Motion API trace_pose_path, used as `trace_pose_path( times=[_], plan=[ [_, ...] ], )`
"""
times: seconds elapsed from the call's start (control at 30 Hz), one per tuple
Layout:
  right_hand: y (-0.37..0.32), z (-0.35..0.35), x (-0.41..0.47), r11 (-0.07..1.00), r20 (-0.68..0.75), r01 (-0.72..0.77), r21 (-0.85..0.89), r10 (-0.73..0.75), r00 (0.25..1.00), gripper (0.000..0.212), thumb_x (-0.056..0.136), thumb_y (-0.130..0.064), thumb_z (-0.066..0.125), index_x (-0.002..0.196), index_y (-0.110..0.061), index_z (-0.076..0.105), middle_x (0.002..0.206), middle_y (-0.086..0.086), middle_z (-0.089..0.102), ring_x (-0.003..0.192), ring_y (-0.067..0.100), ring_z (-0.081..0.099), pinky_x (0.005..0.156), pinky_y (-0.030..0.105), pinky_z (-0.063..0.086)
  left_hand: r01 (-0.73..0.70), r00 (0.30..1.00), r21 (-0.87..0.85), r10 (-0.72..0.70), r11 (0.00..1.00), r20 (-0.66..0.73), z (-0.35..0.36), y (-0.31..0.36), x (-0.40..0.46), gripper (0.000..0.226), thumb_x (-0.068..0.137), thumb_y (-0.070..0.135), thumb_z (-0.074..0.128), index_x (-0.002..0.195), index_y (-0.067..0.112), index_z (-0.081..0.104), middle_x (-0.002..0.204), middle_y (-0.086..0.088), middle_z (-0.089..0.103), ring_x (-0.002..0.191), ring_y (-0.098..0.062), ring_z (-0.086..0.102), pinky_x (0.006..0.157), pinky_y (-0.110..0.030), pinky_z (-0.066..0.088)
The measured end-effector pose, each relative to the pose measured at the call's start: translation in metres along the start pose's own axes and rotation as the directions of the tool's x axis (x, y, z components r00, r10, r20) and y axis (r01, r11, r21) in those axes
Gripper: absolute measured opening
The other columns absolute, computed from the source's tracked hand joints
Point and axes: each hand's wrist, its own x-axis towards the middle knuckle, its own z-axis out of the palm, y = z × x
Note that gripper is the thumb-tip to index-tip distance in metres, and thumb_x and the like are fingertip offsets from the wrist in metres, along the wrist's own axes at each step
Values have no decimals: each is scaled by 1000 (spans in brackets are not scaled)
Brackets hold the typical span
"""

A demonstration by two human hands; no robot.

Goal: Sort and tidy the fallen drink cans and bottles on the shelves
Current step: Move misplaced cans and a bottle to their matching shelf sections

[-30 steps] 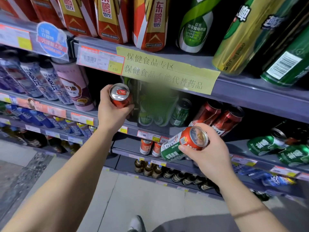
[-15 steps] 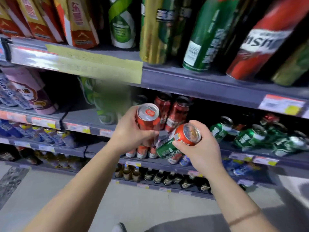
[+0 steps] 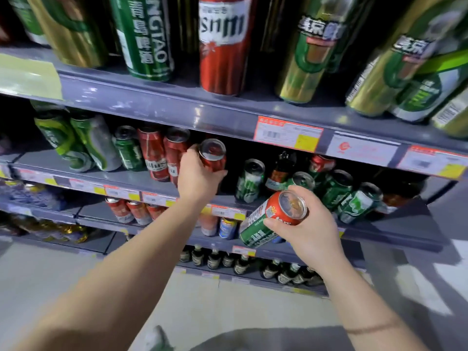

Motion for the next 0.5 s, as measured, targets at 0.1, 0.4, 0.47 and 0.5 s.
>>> trace_pose_path(
  times=[0.1,0.4,0.47,0.5],
  plan=[
    [11,-14,3,999,-9,-19,29,20,1000,71,62,-30,89,123,-39,54,111,-21,61,99,5,62,88,33,54,46,998,4,-46,999,-39,13,2,10,80,66,21,88,133,12,45,123,-8,60,114,-27,57,84,-25,39],
    [18,-31,11,995,-3,-59,79,60,998,65,65,-26,88,117,-41,54,107,-21,63,94,-6,60,73,12,47,32,999,-37,-33,999,-27,21,3,6,76,77,11,79,142,10,40,120,0,56,107,-12,51,86,-20,36],
    [13,-33,13,995,17,-55,79,54,998,68,65,-25,88,123,-38,54,110,-20,63,96,-4,61,74,13,46,7,1000,-54,-8,999,-17,19,3,3,73,78,11,79,141,9,42,121,0,57,107,-11,52,88,-20,38],
    [11,-33,14,995,24,-48,82,46,999,69,65,-26,88,124,-38,54,110,-21,62,97,-2,61,77,15,47,-4,1000,-58,3,998,-13,16,3,3,73,77,13,79,140,9,42,122,1,57,108,-11,53,89,-21,39]
  ],
)
